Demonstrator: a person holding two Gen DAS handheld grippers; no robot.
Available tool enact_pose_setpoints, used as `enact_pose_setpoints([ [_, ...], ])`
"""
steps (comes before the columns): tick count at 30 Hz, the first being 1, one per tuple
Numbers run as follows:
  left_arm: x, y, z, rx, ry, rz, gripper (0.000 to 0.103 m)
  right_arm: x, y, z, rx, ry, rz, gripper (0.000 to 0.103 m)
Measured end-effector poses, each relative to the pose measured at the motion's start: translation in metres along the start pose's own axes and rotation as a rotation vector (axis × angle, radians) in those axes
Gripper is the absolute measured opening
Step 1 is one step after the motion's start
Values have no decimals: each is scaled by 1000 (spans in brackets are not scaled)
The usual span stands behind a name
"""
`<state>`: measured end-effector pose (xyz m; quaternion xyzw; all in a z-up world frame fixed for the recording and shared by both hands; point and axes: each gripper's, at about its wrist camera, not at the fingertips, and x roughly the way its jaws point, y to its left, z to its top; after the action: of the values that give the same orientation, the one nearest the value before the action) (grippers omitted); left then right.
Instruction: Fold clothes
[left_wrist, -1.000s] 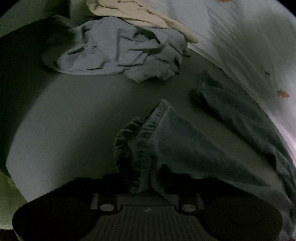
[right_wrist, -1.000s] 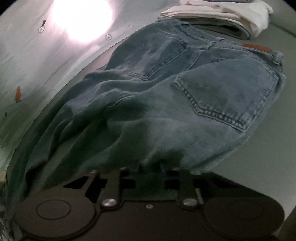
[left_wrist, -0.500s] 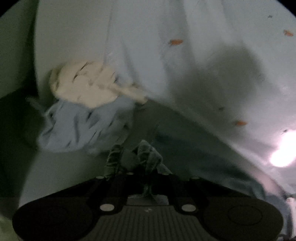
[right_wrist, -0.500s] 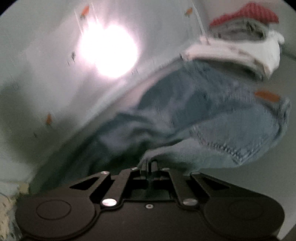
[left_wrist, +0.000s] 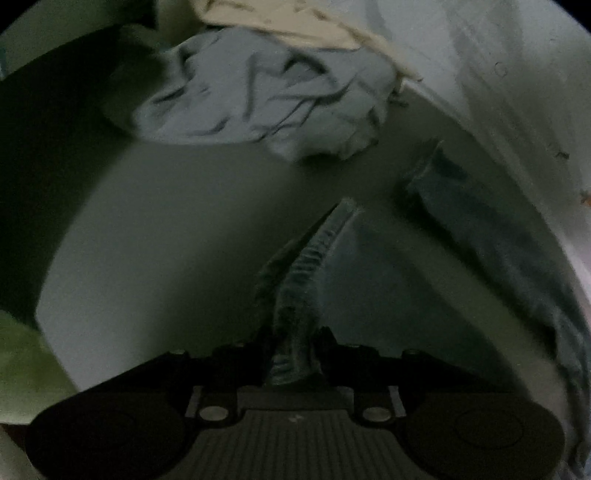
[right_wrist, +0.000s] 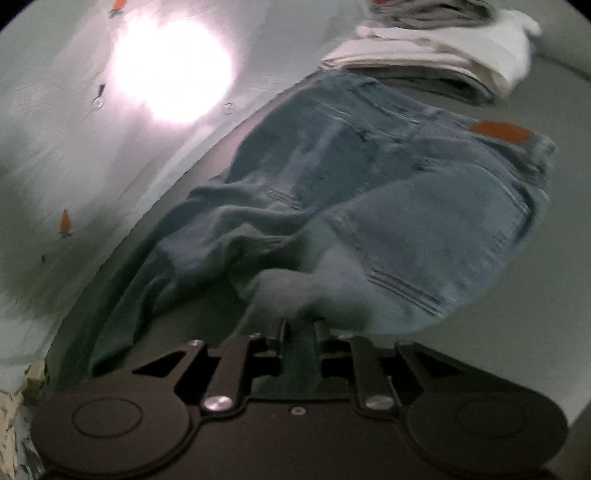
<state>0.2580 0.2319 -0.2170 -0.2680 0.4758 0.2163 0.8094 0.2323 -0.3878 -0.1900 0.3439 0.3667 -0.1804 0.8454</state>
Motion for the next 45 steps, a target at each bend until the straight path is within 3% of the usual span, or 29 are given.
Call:
enact_pose_setpoints([
  [4,-5,10,-7,38,-16,-27,31,0,-12,-4,17,12,-45,20],
  [10,-13,0,-26,271,-12,-48,31,5,-26,-9,86,33,-55,24],
  [13,-12,-3,-39,313,1,-99,33,4,-36,-10,155,27,-38,28],
  [16,-6,-6,-44,297,-10,-108,38,5,-42,-12,199,19,-26,29],
  [22,13,-20,-42,321,-57,15,38,11,-42,-8,236,5,8,34],
  [25,17,-19,-42,329,-76,34,38,16,-35,-4,192,0,-4,39],
  [35,24,-20,-35,273,-124,58,38,50,-8,-3,44,50,-53,39],
  [37,25,-21,-34,270,-136,63,29,53,-5,-2,18,47,-63,36],
  [39,25,-21,-32,252,-149,59,19,57,-4,-1,11,56,-52,8],
  [40,25,-20,-30,233,-154,51,14,60,-5,-1,21,60,-48,5],
  [45,13,-21,-20,205,-201,31,9,50,2,4,-33,22,-32,2],
])
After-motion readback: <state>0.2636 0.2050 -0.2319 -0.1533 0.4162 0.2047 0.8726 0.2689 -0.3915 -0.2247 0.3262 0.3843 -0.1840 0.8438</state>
